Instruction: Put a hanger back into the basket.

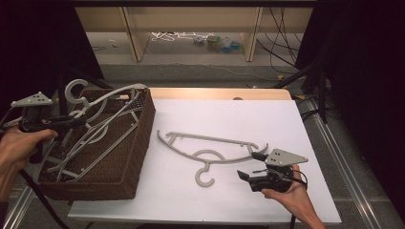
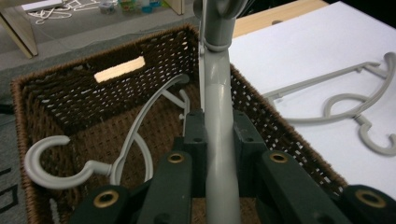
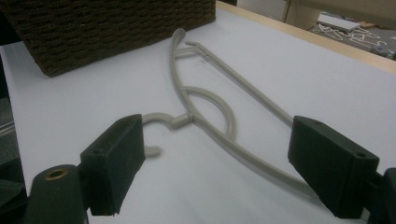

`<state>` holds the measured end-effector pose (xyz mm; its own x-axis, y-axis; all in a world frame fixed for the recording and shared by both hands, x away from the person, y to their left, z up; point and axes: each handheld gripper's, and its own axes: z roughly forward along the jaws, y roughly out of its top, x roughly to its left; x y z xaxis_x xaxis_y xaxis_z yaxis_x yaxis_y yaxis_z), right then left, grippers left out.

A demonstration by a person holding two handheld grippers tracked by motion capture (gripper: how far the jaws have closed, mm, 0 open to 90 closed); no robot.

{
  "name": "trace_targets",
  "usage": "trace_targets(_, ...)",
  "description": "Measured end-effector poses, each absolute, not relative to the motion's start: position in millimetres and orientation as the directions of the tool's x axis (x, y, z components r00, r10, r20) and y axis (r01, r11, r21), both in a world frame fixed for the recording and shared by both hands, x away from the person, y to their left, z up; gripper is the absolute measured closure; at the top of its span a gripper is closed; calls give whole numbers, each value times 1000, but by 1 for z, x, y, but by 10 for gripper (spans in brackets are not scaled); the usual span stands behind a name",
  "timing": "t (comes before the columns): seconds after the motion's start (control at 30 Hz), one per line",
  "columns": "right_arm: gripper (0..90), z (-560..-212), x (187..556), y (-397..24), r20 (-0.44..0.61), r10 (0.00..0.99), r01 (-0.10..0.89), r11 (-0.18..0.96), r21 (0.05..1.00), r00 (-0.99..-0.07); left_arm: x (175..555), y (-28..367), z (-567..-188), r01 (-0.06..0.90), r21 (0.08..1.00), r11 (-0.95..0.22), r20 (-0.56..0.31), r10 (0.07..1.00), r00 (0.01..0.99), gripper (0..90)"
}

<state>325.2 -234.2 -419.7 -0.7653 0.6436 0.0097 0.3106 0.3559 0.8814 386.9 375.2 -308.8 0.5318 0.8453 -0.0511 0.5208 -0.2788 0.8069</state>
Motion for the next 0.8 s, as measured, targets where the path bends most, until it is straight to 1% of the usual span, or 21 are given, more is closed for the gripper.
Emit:
trace_targets(0.17, 197, -420, 325, -234, 10, 644, 312, 357, 880, -765, 395, 377, -316, 564, 772, -294, -51, 855, 515, 793)
trace_targets(0.23, 197, -420, 325, -234, 9, 644, 312, 358, 880, -765, 398, 378, -319, 582, 748, -320, -40, 852, 521, 793)
trace_targets(0.27, 197, -420, 326, -234, 11, 644, 312, 355, 881, -765, 400, 379, -321, 591, 724, -356, -22, 844, 535, 793)
trace_targets(0.33, 197, -420, 325, -234, 9, 644, 312, 358, 880, -765, 405, 378, -324, 600, 710, -368, -14, 845, 535, 793)
trace_targets(0.47, 197, -421, 326, -234, 11, 642, 313, 359, 879, -766, 414, 376, -330, 618, 702, -355, -31, 851, 525, 793)
trace_targets(0.57, 197, -421, 326, -234, 11, 641, 313, 360, 879, -768, 422, 371, -334, 629, 683, -372, -16, 853, 522, 792)
trace_targets(0.63, 197, -421, 326, -234, 13, 641, 317, 361, 877, -767, 426, 367, -338, 639, 680, -361, -31, 856, 516, 792)
trace_targets(0.73, 196, -422, 326, -235, 10, 641, 319, 368, 873, -767, 431, 362, -343, 644, 667, -375, -21, 854, 519, 792)
trace_targets(0.8, 195, -422, 326, -235, 11, 645, 325, 370, 870, -764, 435, 362, -349, 654, 664, -362, -35, 859, 511, 792)
